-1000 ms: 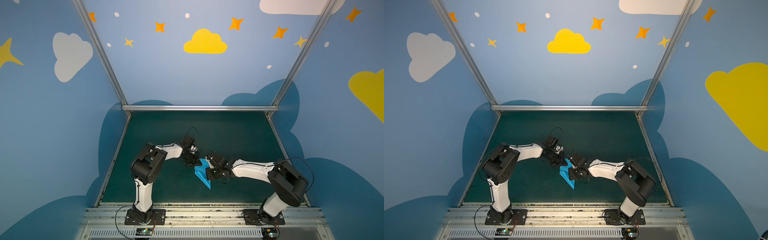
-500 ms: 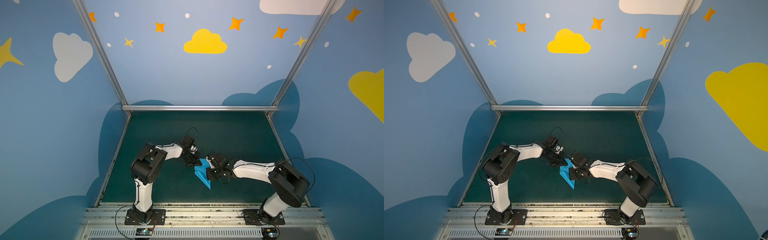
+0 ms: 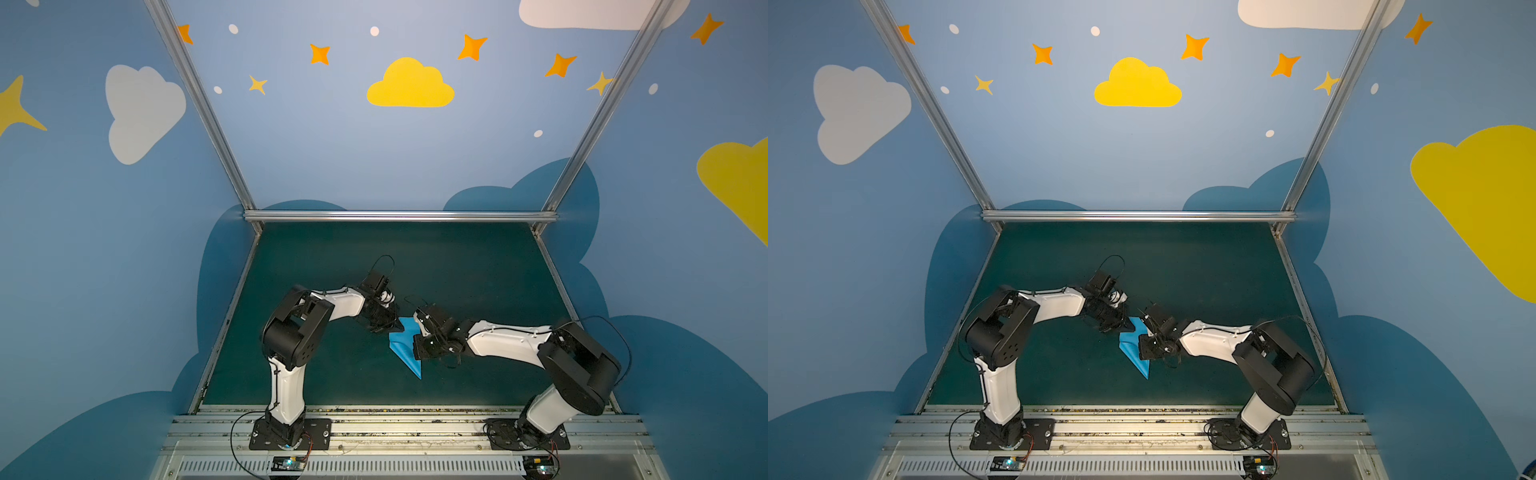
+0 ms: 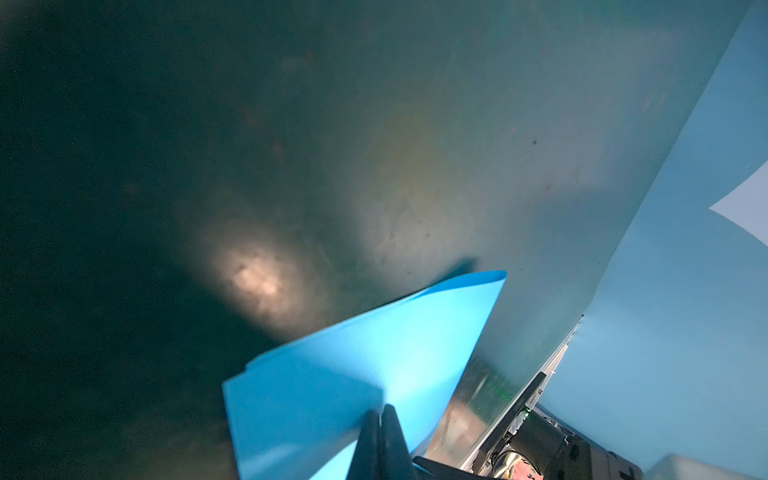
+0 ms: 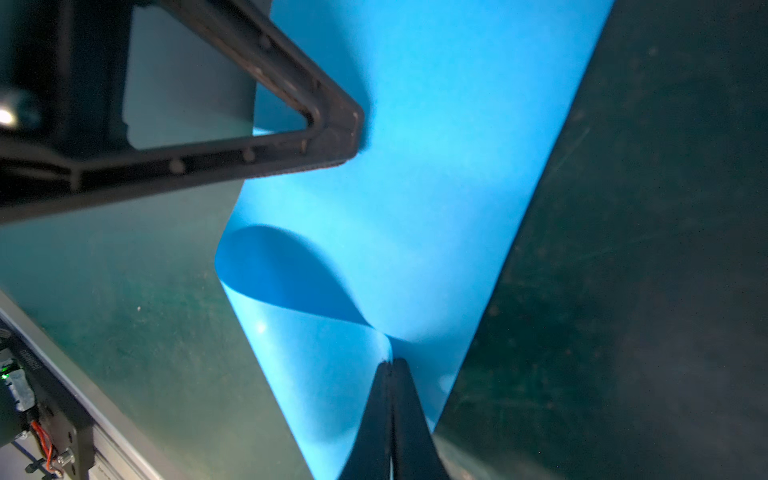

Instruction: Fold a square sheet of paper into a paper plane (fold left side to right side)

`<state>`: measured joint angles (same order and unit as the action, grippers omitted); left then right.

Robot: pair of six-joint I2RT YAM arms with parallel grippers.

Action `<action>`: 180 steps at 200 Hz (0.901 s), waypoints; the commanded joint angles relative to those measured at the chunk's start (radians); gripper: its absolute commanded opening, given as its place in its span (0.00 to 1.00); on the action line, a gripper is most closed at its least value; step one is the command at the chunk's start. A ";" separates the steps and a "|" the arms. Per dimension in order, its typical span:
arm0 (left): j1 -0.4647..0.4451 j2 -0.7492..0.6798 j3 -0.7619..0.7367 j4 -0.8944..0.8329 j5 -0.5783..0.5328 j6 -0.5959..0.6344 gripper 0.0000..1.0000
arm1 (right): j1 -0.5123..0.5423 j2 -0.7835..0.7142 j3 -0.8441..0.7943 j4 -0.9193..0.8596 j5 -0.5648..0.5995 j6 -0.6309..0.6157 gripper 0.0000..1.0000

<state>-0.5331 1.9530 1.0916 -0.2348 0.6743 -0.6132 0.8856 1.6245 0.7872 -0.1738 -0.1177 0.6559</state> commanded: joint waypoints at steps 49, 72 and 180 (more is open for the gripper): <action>-0.008 -0.008 -0.018 -0.029 -0.048 0.021 0.04 | -0.014 0.055 -0.040 -0.064 0.052 0.025 0.00; -0.005 -0.089 -0.020 -0.025 -0.047 0.025 0.06 | -0.014 0.056 -0.046 -0.065 0.051 0.028 0.00; -0.084 -0.366 -0.343 0.181 -0.051 -0.081 0.04 | -0.016 0.072 -0.070 -0.043 0.038 0.030 0.00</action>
<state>-0.5911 1.6104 0.7837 -0.1322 0.6373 -0.6567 0.8780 1.6264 0.7750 -0.1558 -0.1337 0.6781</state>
